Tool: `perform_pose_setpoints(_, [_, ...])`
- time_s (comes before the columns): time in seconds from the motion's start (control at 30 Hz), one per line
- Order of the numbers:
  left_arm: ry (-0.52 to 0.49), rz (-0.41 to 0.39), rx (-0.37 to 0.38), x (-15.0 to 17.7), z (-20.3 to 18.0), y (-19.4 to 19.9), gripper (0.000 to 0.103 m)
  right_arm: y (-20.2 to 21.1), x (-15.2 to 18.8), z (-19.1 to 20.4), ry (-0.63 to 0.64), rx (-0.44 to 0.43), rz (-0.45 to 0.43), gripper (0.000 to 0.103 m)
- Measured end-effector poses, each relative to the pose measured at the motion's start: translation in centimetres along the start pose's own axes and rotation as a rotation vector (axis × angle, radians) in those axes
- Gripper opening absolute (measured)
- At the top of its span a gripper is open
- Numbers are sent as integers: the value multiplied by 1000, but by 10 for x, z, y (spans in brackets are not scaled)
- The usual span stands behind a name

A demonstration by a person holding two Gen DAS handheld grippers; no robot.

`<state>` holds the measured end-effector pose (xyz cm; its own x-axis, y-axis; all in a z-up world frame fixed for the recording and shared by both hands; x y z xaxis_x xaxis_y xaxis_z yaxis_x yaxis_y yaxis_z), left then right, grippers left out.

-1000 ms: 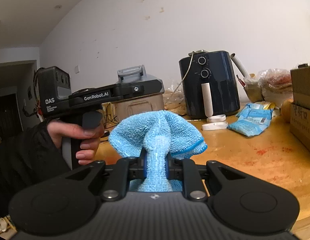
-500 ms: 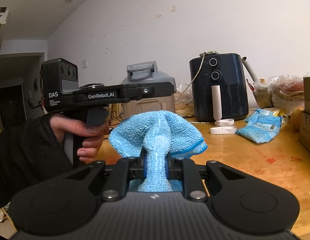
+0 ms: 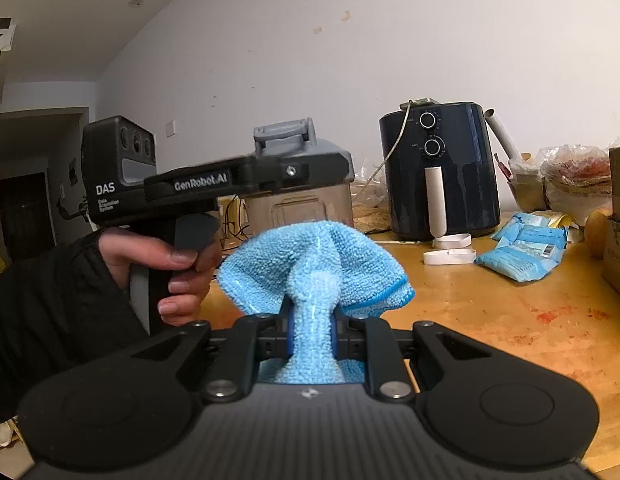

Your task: Clean container

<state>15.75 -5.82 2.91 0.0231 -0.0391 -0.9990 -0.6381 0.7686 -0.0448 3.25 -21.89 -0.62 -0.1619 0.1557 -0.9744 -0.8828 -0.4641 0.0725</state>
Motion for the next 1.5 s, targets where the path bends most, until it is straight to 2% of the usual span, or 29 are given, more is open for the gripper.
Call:
perform_pose_setpoints(0.27, [30,6,-7,-4,3,-3,96,0,0,0,-1,-2,2,13])
perform_pose_setpoints(1.2, [6,34,-22,-2,-1,-4,95,-31,-13,1,41,-14,-20,12])
perform_pose_setpoints(1.5, [8,40,-22,-5,1,-5,95,-37,-16,6,69,-5,8,10])
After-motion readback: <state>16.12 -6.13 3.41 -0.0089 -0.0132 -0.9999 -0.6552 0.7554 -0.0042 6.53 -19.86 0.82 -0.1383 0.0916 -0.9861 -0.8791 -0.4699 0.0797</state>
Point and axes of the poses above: each gripper's, at about its wrist camera, not at the fingertips, and y roughly against the way its jaws point, z to its left, x to its underside, the point moved 3 cm from there along -y, roughly the way its jaws point, and after that the axes turned 7 degrees about -z, right-handed, at the moved point
